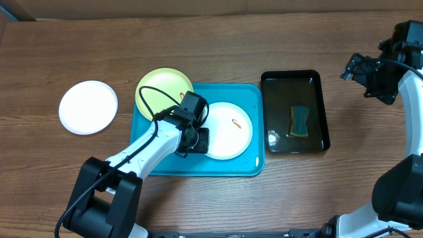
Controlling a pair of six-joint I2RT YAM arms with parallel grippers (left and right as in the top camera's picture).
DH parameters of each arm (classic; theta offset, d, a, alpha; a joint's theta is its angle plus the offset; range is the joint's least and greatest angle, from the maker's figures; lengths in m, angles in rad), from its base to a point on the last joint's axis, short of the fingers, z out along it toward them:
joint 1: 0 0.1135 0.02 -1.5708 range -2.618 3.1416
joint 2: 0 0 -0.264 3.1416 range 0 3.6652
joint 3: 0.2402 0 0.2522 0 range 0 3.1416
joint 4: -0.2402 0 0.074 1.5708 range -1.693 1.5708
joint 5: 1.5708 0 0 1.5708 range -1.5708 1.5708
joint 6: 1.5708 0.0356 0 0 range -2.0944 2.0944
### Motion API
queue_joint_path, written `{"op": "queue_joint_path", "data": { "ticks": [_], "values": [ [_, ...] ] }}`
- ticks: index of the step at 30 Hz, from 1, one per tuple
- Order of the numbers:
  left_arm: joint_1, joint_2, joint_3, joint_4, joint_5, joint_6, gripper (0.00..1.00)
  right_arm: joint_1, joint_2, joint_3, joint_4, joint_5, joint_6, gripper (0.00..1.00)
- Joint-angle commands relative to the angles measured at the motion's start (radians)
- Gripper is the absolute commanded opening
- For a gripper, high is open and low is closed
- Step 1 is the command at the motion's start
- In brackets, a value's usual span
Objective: Clean dirty plates on tray and stack at the side
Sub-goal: 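Release the plate and move the left gripper to the front-left white plate, then reach the right gripper back to the sponge in the black tray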
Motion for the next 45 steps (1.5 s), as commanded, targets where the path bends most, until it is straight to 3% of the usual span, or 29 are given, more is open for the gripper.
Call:
{"op": "queue_joint_path", "data": {
  "ticks": [1,4,8,12,18,24,27,35,41,45],
  "values": [
    [0.000,-0.009,-0.006,0.009,-0.080,-0.016,0.43,-0.004,-0.014,0.013,0.005,0.000,0.008,1.00],
    [-0.001,-0.008,-0.007,0.028,-0.080,-0.018,0.43,-0.004,-0.014,0.013,0.005,0.000,0.008,1.00],
    [-0.001,-0.008,-0.013,0.048,-0.112,-0.074,0.34,-0.004,-0.014,0.013,0.005,0.000,0.008,1.00],
    [0.000,-0.008,-0.014,0.069,-0.149,-0.074,0.31,-0.004,-0.014,0.013,0.006,0.000,0.008,1.00],
    [0.000,-0.008,-0.014,0.095,-0.232,-0.077,0.26,-0.002,-0.014,0.013,0.114,-0.068,0.050,1.00],
    [0.002,0.003,-0.014,0.147,-0.227,-0.089,0.19,-0.002,-0.014,0.013,0.042,-0.374,0.048,1.00],
    [0.002,0.029,-0.014,0.161,-0.212,-0.106,0.19,-0.002,-0.014,0.013,-0.014,-0.497,-0.054,1.00],
    [0.003,0.077,-0.014,0.161,-0.168,-0.105,0.22,0.061,-0.014,-0.034,-0.140,-0.227,-0.067,1.00],
    [0.003,0.077,-0.013,0.176,-0.176,-0.101,0.12,0.212,-0.014,-0.080,-0.182,-0.138,-0.116,1.00],
    [0.012,0.077,-0.013,0.175,-0.179,-0.081,0.09,0.323,-0.013,-0.154,-0.164,0.034,-0.028,1.00]
  ]
}}
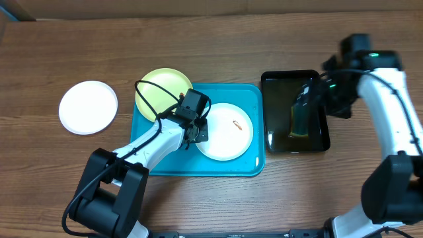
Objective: Clean dirty plates on tray and stack at the side
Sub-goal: 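Reach the right gripper back to the sponge in the black tray, then grasp the green sponge with the right gripper and rub it in the water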
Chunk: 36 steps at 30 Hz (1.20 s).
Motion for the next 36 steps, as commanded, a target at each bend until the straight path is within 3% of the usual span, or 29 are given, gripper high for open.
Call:
{"op": "queue_joint_path", "data": {
  "ticks": [1,11,15,20,21,22,26,27,28,29,30,36],
  "values": [
    [0.013,0.017,-0.007,-0.003,-0.006,0.017,0.05,0.100,-0.013,-0.090,0.035,0.211,0.071,1.00],
    [0.036,0.017,-0.007,0.002,-0.001,0.058,0.04,0.158,-0.005,-0.374,0.360,0.240,0.082,1.00],
    [0.036,0.017,-0.007,0.003,-0.001,0.058,0.04,0.158,-0.005,-0.446,0.463,0.238,0.082,0.72],
    [0.036,0.017,-0.007,0.005,0.003,0.058,0.04,0.158,-0.005,-0.497,0.517,0.187,0.082,0.44],
    [0.036,0.017,-0.007,0.005,0.003,0.058,0.05,0.158,-0.005,-0.498,0.512,0.183,0.082,0.28],
    [0.036,0.017,-0.007,0.005,0.003,0.058,0.04,0.158,-0.005,-0.498,0.503,0.183,0.082,0.04],
    [0.036,0.017,-0.007,0.005,0.006,0.058,0.05,0.157,-0.005,-0.485,0.498,0.184,0.081,0.04],
    [0.036,0.017,-0.007,0.005,0.006,0.058,0.05,0.157,-0.005,-0.473,0.496,0.183,0.081,0.10],
    [0.036,0.017,-0.007,0.005,0.006,0.058,0.05,0.157,-0.005,-0.459,0.489,0.184,0.081,0.45],
    [0.036,0.017,-0.007,0.005,0.006,0.058,0.06,0.157,-0.005,-0.441,0.479,0.184,0.081,0.63],
    [0.036,0.017,-0.007,0.005,0.006,0.058,0.08,0.157,-0.005,-0.422,0.471,0.185,0.081,0.70],
    [0.036,0.017,-0.007,0.005,0.006,0.058,0.10,0.157,-0.002,-0.392,0.517,0.274,0.082,0.76]
  ]
}}
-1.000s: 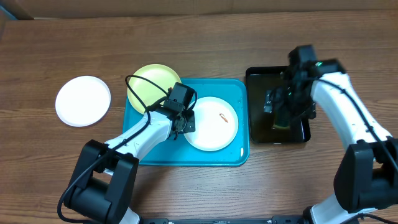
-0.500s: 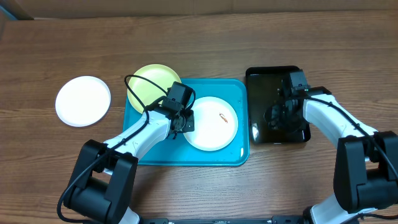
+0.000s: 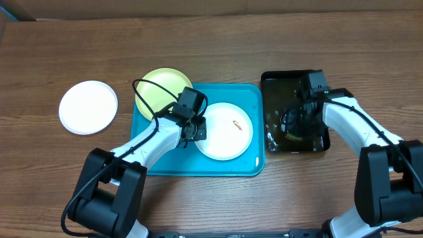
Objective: Clean dirty plates on tray and stack at the side
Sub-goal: 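Grasp the green sponge with the right gripper and rub it in the water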
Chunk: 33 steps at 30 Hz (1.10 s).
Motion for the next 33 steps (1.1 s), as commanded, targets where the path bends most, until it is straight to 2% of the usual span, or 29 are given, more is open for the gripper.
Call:
{"op": "queue_joint_path", "data": {
  "ticks": [1,8,10,11,12,13,14,15,17,18,19,20,21,23,26,28,30,33],
  "values": [
    [0.009,0.019,-0.010,-0.005,-0.024,0.016,0.11,0.001,0.000,0.030,0.024,0.076,0.005,0.76],
    [0.009,0.019,-0.010,0.000,-0.024,0.015,0.11,0.001,0.035,0.003,0.114,0.084,0.008,0.75],
    [0.009,0.019,-0.010,0.000,-0.024,0.015,0.12,0.001,0.036,-0.011,0.160,0.084,0.026,0.71],
    [0.009,0.019,-0.010,0.000,-0.024,0.015,0.11,0.001,0.036,-0.016,0.177,0.084,0.032,0.66],
    [0.009,0.019,-0.010,0.000,-0.024,0.015,0.12,0.001,0.036,-0.016,0.189,0.084,0.034,0.46],
    [0.009,0.019,-0.010,0.000,-0.024,0.016,0.13,0.001,0.036,-0.016,0.206,0.084,0.039,0.20],
    [0.009,0.019,-0.010,0.000,-0.024,0.016,0.14,0.001,0.036,-0.016,0.214,0.084,0.051,0.08],
    [0.009,0.019,-0.010,0.000,-0.024,0.016,0.15,0.001,0.036,-0.016,0.224,0.079,0.057,0.04],
    [0.009,0.019,-0.010,0.000,-0.024,0.016,0.15,0.001,0.036,-0.008,0.227,0.058,0.056,0.04],
    [0.009,0.019,-0.010,0.000,-0.024,0.016,0.16,0.001,0.035,-0.001,0.217,0.057,0.055,0.15],
    [0.009,0.019,-0.010,-0.001,-0.024,0.016,0.16,0.001,0.035,0.010,0.200,0.057,0.055,0.36],
    [0.009,0.019,-0.010,-0.001,-0.024,0.016,0.17,0.001,0.035,0.020,0.180,0.057,0.053,0.64],
    [0.009,0.019,-0.010,-0.001,-0.024,0.016,0.18,0.001,0.035,0.027,0.163,0.057,0.053,0.79],
    [0.009,0.019,-0.010,-0.001,-0.024,0.016,0.19,0.001,0.035,0.034,0.126,0.057,0.053,0.90],
    [0.009,0.019,-0.010,0.000,-0.024,0.016,0.20,0.001,0.035,0.032,0.075,0.057,0.053,0.92],
    [0.009,0.019,-0.010,0.000,-0.024,0.015,0.20,0.001,0.035,0.029,0.047,0.057,0.054,0.86],
    [0.009,0.019,-0.010,-0.003,-0.024,0.015,0.20,0.002,0.035,0.018,0.045,0.056,0.053,0.71],
    [0.009,0.019,-0.010,-0.010,-0.023,0.015,0.21,0.002,0.035,-0.005,0.066,0.057,0.053,0.37]
  ]
}}
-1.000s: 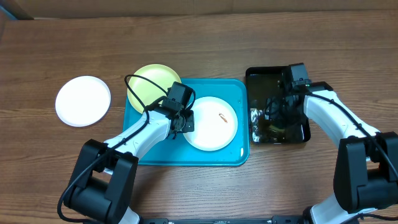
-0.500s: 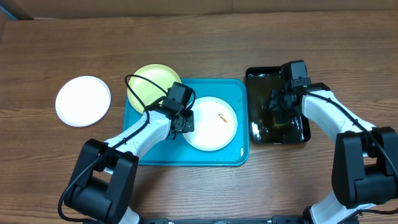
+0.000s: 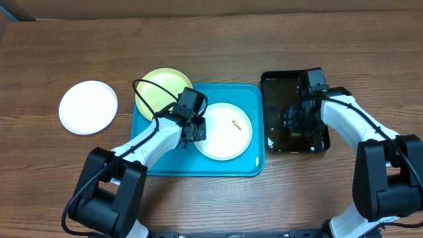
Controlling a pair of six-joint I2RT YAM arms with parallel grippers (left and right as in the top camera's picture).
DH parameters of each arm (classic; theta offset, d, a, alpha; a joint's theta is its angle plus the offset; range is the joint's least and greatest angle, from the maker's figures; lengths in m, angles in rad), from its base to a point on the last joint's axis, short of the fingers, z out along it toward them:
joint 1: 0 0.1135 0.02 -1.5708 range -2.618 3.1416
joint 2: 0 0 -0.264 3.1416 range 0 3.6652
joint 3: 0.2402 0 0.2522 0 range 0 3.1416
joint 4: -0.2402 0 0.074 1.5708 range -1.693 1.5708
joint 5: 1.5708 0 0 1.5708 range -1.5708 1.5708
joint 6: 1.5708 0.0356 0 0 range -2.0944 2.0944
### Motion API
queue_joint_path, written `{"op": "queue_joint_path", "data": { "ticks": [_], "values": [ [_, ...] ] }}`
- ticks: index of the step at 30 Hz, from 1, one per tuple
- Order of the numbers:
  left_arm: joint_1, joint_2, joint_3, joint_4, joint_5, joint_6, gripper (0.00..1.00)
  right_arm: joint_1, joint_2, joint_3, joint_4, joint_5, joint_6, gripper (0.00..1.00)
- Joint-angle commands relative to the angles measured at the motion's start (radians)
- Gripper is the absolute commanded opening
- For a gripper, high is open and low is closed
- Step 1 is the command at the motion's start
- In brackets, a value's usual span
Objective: Clean dirty plates on tray and stack at the side
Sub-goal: 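Grasp the green sponge with the right gripper and rub it in the water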
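Note:
A white plate (image 3: 228, 135) with a small orange smear (image 3: 235, 123) lies on the blue tray (image 3: 198, 165). My left gripper (image 3: 198, 130) sits at the plate's left rim and looks shut on it. A yellow-green plate (image 3: 158, 89) rests half on the tray's upper left corner. My right gripper (image 3: 297, 125) is down inside the black tub (image 3: 277, 79), right over the sponge. Only a sliver of the sponge (image 3: 293, 135) shows under the gripper. Its jaws are hidden by the wrist.
A clean white plate (image 3: 88, 107) lies alone on the wooden table at the left. The tub of dark water stands directly right of the tray. A cardboard edge runs along the back of the table.
My right gripper has shifted only slightly inside the tub, still over the sponge. The left gripper and the plates are where they were.
At first my right arm was raised at the far right, with the sponge lying bare in the tub. Then the gripper hovered over the tub, and later stood down in it on the sponge, where it remains. My left gripper stayed at the white plate's rim throughout.

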Motion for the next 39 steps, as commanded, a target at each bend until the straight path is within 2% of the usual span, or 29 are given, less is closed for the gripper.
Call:
{"op": "queue_joint_path", "data": {
  "ticks": [1,2,4,5,6,10,13,16,17,27,31,39],
  "values": [
    [0.009,0.014,-0.009,-0.011,-0.016,0.014,0.22,0.002,0.002,-0.016,0.023,-0.005,0.004,0.29],
    [0.009,0.014,-0.009,-0.017,-0.016,0.014,0.22,0.002,0.002,-0.020,0.028,-0.006,0.004,0.28],
    [0.009,0.014,-0.009,-0.031,-0.016,0.014,0.23,0.002,0.002,-0.021,0.034,-0.016,0.004,0.33],
    [0.009,0.014,-0.009,-0.036,-0.016,0.014,0.22,0.002,0.002,-0.021,0.033,-0.023,0.003,0.23],
    [0.009,0.014,-0.009,-0.039,-0.016,0.014,0.22,0.002,0.002,-0.020,0.031,-0.023,0.003,0.04],
    [0.009,0.014,-0.009,-0.041,-0.016,0.014,0.23,0.001,-0.011,0.038,-0.032,-0.023,-0.005,0.04],
    [0.009,0.014,-0.009,-0.044,-0.015,0.015,0.31,0.002,-0.045,0.129,-0.129,-0.023,-0.004,0.04],
    [0.009,0.014,-0.009,-0.044,-0.016,0.015,0.08,0.002,-0.077,0.166,-0.189,-0.023,-0.004,0.04],
    [0.009,0.014,-0.009,-0.044,-0.015,0.015,0.04,0.002,-0.082,0.165,-0.196,-0.023,-0.005,0.04],
    [0.009,0.014,-0.009,-0.048,-0.016,0.015,0.04,0.013,-0.083,0.158,-0.223,0.029,-0.037,0.04],
    [0.009,0.014,-0.009,-0.047,-0.016,0.014,0.09,0.031,-0.084,0.159,-0.218,0.056,-0.039,0.04],
    [0.009,0.014,-0.009,-0.044,-0.016,0.014,0.04,0.081,-0.084,0.159,-0.195,0.188,-0.051,0.04]
  ]
}}
